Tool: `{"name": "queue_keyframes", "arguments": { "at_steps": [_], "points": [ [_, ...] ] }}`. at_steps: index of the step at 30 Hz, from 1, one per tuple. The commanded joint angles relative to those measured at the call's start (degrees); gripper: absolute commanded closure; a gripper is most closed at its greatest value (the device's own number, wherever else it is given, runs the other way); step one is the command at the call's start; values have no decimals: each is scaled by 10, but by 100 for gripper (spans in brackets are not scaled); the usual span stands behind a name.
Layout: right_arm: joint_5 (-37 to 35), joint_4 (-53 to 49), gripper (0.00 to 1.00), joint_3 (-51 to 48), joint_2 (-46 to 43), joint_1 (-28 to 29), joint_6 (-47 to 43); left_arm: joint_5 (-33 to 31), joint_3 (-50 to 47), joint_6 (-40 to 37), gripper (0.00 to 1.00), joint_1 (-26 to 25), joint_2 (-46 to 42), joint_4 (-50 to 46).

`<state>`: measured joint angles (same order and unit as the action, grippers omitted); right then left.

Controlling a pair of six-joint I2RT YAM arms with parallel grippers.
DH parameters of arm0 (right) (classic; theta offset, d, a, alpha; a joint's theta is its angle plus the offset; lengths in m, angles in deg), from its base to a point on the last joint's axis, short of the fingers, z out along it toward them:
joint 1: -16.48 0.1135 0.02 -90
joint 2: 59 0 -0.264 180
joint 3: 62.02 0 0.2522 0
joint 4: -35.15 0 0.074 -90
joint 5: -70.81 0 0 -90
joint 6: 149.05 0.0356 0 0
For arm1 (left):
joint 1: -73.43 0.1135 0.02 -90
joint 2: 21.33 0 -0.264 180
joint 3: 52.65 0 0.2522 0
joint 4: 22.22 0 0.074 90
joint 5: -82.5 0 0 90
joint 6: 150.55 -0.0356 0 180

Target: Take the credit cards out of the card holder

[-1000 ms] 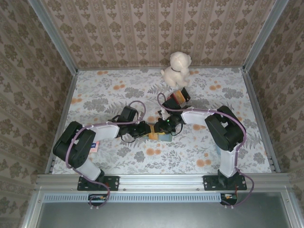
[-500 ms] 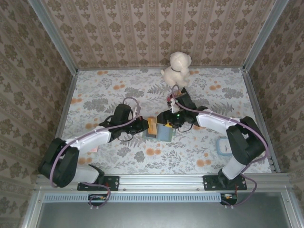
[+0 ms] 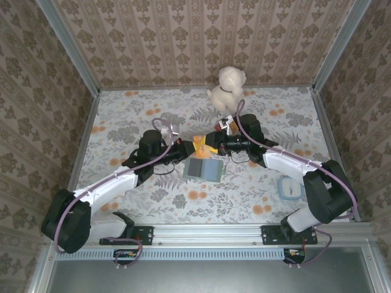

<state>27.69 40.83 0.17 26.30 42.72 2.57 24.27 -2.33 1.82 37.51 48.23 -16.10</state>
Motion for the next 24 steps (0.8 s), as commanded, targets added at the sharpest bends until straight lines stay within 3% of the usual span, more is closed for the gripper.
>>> {"name": "queue_keyframes", "arguments": {
  "at_steps": [1,2,5,10,14,21,24],
  "points": [
    [38,53,67,-5,-52,4,40,-3,-1,29,100,-6,-19,29],
    [33,45,71,-4,-52,3,37,-10,1,29,100,-9,-23,31],
    [8,4,100,8,-87,2,29,-24,14,26,98,-18,-23,22],
    [-75,-164,100,69,-118,0,-68,-91,59,-32,61,-26,-26,-92],
    [-148,-291,100,126,-111,-18,-176,-236,93,-100,30,-47,-17,-213],
    [-375,-412,100,219,-8,-41,-362,-359,95,-156,4,-49,41,-271],
    [-442,-429,100,266,45,-44,-426,-391,104,-179,0,-41,69,-302]
  ]
}}
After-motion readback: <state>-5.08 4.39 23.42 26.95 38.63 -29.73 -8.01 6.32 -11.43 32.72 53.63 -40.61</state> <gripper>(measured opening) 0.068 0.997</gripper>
